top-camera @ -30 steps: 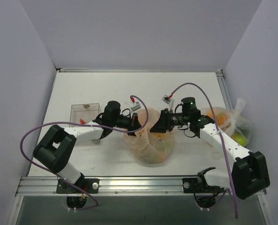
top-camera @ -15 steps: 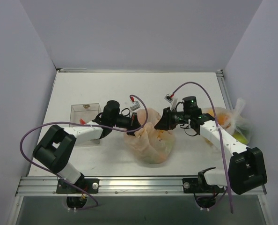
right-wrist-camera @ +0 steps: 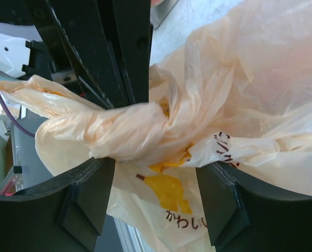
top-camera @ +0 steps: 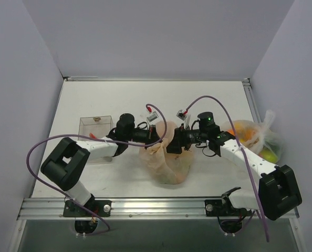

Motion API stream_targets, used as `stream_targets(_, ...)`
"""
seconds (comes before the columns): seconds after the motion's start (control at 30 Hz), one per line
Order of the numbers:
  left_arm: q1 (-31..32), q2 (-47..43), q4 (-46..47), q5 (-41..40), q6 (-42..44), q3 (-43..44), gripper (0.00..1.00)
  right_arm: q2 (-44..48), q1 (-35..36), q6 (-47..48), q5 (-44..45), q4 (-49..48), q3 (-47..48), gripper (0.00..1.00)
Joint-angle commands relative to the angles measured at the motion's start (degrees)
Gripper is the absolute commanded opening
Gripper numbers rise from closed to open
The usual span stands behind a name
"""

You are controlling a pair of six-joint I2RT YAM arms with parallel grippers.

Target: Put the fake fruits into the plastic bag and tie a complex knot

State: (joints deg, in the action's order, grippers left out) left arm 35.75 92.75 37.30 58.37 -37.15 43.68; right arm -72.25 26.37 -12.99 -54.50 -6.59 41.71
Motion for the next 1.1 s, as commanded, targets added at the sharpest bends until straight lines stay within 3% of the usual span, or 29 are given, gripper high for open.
stream_targets(0.0, 2.3, 1.8, 14.7, 2.0, -9.3, -0.7, 0.00, -0.6, 0.7, -4.8, -0.6, -8.3, 0.5, 0.65)
stream_targets(0.07, 3.8, 3.7, 22.4, 3.0, -14.1, -1.5, 0.00, -1.5, 0.7, -5.6, -0.7, -10.5, 1.6, 0.65)
stream_targets(0.2, 4.9, 6.4, 27.7, 2.5, -17.2, -1.9, 0.00, -2.5, 1.2, -7.4, -1.7, -12.6, 3.7, 0.65)
stream_targets(0.47, 3.4, 8.1, 29.8, -1.7, -17.4, 5.7, 0.00, -1.9, 2.5, -18.6, -1.3, -24.7, 0.7, 0.66)
stream_targets(0.6, 1.7, 6.7, 28.7, -4.7, -18.2, 7.7, 0.00, -1.1, 1.7, -19.2, -0.3, -26.6, -0.1, 0.66)
stream_targets(0.87, 0.4, 3.8, 27.7, -8.0, -19.0, 5.3, 0.00, -1.4, -0.5, -14.4, 1.0, -26.5, -0.3, 0.68)
stream_targets(1.07, -0.2, 3.8, 27.7, -7.5, -20.8, 5.1, 0.00, -0.6, -4.1, -10.3, -0.2, -17.4, 3.4, 0.71)
